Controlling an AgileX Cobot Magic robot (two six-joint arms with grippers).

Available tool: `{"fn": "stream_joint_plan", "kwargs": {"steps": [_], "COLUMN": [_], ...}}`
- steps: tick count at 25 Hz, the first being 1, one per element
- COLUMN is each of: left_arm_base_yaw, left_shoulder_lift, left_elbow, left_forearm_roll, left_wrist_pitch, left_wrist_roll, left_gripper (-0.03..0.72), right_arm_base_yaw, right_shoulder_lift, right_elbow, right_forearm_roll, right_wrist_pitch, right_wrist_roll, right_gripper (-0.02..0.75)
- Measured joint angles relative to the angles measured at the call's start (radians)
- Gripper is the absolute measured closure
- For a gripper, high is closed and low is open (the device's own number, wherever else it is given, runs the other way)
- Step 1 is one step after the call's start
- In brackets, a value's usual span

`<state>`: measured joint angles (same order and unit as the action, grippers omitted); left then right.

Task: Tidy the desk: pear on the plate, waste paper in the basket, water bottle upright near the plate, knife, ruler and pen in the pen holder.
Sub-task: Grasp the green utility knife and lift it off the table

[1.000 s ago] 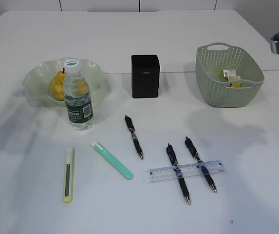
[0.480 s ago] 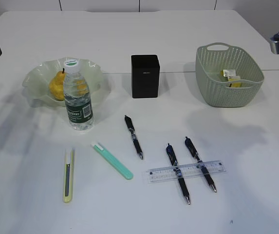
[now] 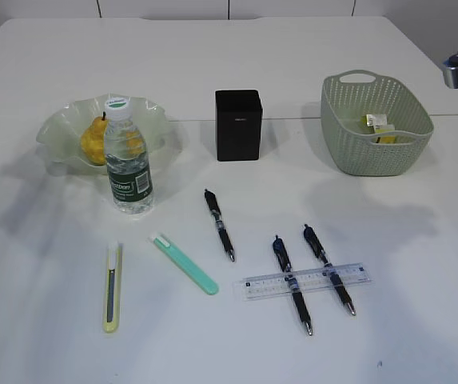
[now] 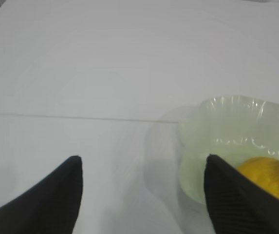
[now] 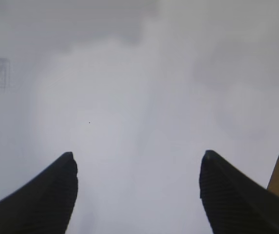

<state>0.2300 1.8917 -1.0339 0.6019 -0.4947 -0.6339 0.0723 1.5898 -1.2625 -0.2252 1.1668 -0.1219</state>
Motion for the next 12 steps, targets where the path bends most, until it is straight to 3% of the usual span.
{"fn": "stream_joint_plan", "kwargs": {"steps": [3, 6, 12], "left_arm_base_yaw": [0.0, -0.015, -0.086], "left_shoulder_lift": [-0.037, -0.079, -0.156], "left_elbow": [0.0, 0.0, 0.0], "left_forearm_roll": [0.119, 0.216, 0.262], "left_wrist_pitch": [0.09, 0.194, 0.408], "left_wrist_roll": [-0.123, -0.171, -0.184], "left_gripper": [0.136, 0.136, 0.136], "right_arm_base_yaw": [0.0, 0.0, 0.0], "right_shoulder_lift": [0.0, 0.0, 0.0], "right_elbow": [0.0, 0.0, 0.0], "right_forearm_roll": [0.0, 0.0, 0.0], "right_wrist_pitch": [-0.002, -0.003, -0.005], "right_wrist_roll": [0.0, 0.0, 0.0], "right_gripper": [0.162, 0.163, 0.162]}}
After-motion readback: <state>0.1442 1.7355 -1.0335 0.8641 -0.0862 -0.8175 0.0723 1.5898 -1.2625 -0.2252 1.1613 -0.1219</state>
